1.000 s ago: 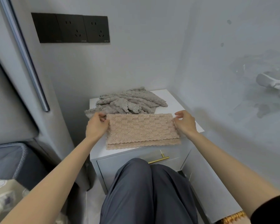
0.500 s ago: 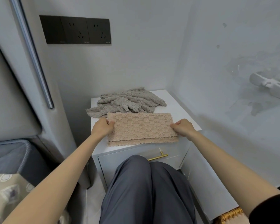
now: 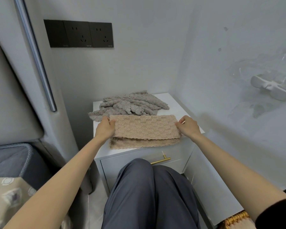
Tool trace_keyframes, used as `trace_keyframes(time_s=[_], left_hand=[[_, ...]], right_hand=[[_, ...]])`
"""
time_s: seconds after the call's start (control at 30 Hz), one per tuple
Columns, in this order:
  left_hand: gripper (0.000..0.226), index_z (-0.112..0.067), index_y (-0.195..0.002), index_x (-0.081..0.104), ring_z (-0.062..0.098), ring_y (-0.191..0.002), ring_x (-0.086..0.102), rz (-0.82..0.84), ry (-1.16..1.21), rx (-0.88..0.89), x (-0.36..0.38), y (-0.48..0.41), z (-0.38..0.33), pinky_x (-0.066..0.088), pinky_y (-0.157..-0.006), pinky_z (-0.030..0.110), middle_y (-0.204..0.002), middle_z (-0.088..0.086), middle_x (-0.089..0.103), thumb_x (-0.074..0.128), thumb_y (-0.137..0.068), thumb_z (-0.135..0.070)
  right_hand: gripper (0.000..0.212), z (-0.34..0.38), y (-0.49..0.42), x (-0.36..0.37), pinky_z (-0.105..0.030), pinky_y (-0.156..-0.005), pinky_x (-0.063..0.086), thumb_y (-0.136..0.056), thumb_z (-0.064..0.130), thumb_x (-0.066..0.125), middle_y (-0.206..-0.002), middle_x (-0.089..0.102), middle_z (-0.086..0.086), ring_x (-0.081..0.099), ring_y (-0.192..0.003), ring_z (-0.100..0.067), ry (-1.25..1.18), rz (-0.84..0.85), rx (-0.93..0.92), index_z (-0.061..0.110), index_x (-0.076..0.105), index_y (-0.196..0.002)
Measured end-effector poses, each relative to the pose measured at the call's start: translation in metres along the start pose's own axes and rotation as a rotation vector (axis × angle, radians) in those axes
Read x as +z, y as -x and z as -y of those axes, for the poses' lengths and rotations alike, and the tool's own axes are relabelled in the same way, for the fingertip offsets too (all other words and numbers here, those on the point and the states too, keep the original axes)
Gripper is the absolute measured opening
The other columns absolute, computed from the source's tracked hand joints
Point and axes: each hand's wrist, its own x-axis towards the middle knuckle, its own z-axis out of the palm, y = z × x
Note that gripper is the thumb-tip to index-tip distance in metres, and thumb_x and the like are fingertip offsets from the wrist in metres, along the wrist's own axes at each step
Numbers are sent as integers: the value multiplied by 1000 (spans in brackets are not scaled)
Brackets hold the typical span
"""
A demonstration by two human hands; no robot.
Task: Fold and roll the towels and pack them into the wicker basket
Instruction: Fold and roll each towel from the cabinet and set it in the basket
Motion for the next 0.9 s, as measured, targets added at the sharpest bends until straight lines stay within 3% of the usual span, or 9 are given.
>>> trace_keyframes(time_s=[0.13,0.3,0.5,0.63,0.73,0.9], left_hand=[[16,-11,-101,35,16,-62,42,2,25,14,-3,3,-3,30,-52,31,-72,3,46,36,-103,-27],[15,-11,-101,36,20,-62,44,4,21,33,-6,8,0,34,-56,33,-71,5,46,36,-102,-26],[19,-12,-109,36,21,-63,50,23,-33,57,-3,15,9,35,-57,32,-73,4,52,37,-102,-29],[21,-11,-109,38,28,-75,55,14,-98,72,-1,18,17,39,-64,34,-83,8,57,38,-102,-31],[17,-13,-105,39,28,-73,54,-4,-116,93,1,19,21,40,-64,34,-77,4,54,39,-101,-30],[13,-16,-102,42,23,-73,53,-63,-36,110,-1,19,19,43,-68,36,-72,-6,48,41,-101,-28]], right_hand=[[17,0,3,-2,-34,-77,45,-91,32,58,-95,65,-5,58,-93,-26,-27,-44,-31,17,54,-84],[19,1,12,-4,-46,-88,50,-94,29,53,-99,61,-11,59,-94,-30,-170,6,12,18,46,-81],[18,-11,26,0,-41,-81,48,-96,29,51,-92,60,-9,56,-84,-27,-111,52,-19,16,45,-86],[17,-17,31,6,-31,-63,38,-98,29,48,-91,64,-10,56,-82,-24,-35,55,-50,14,46,-90],[17,-20,31,9,-26,-54,31,-98,30,47,-90,64,-8,55,-81,-21,27,51,-57,15,46,-90],[17,-19,29,11,-31,-64,36,-98,31,48,-90,63,-8,58,-85,-25,-10,23,-65,14,47,-92]])
